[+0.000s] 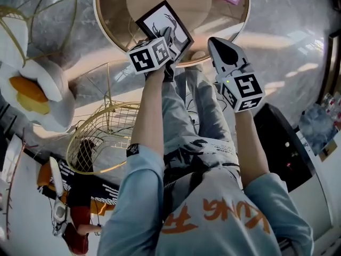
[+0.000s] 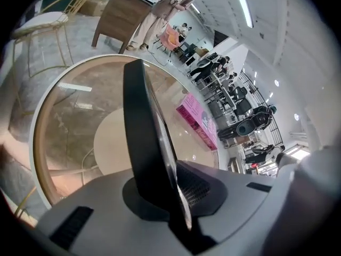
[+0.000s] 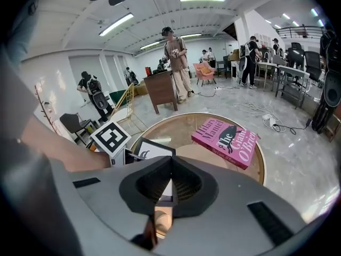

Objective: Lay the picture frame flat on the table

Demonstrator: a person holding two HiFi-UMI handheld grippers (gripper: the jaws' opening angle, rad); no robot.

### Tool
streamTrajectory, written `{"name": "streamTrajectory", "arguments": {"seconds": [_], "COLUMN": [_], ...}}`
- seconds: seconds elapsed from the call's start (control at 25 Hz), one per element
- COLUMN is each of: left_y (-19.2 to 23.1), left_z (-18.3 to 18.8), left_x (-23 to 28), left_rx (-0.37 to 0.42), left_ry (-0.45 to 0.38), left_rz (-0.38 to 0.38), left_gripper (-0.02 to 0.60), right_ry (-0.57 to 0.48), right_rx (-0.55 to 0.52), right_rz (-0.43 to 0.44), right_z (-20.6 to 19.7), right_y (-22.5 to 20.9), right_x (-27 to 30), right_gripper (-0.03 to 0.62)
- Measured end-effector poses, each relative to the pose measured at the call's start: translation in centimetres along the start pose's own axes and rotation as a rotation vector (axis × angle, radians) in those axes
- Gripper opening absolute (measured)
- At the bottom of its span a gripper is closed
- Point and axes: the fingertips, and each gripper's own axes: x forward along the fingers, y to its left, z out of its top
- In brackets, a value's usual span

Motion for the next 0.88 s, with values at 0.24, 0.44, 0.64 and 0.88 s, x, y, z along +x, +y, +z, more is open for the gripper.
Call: {"name": "streamTrajectory", "arguments": {"seconds": [0.24, 0.44, 0.64, 0.88], "left_y": [0.6, 1.9, 3.1, 2.4], "left_z": [-0.1, -0.7, -0.6, -1.7], "left_x": [0.2, 0.0, -0.3, -0.6], "left_rx": [0.026, 0.056, 0.117, 0.145], "left_ry": [0.025, 0.085, 0.097, 0.113], "left_rz": [0.039, 0.109, 0.176, 0.236], "left_gripper": [0.081, 0.134, 0.222, 0.286], "right_ry": [0.004, -0.004, 0.001, 0.005], "right_rx": [0.013, 0.009, 0.007, 0.004], "right_rz": [0.012, 0.023, 0.032, 0.048], "right_z": [-0.6, -0.2, -0.4, -0.8], "right_y": [-0.2, -0.6, -0.9, -1.8], "right_x": [-0.7, -0.8, -0.7, -2.1], "right_gripper": [-0.003, -0.003, -0.003, -0.003]}}
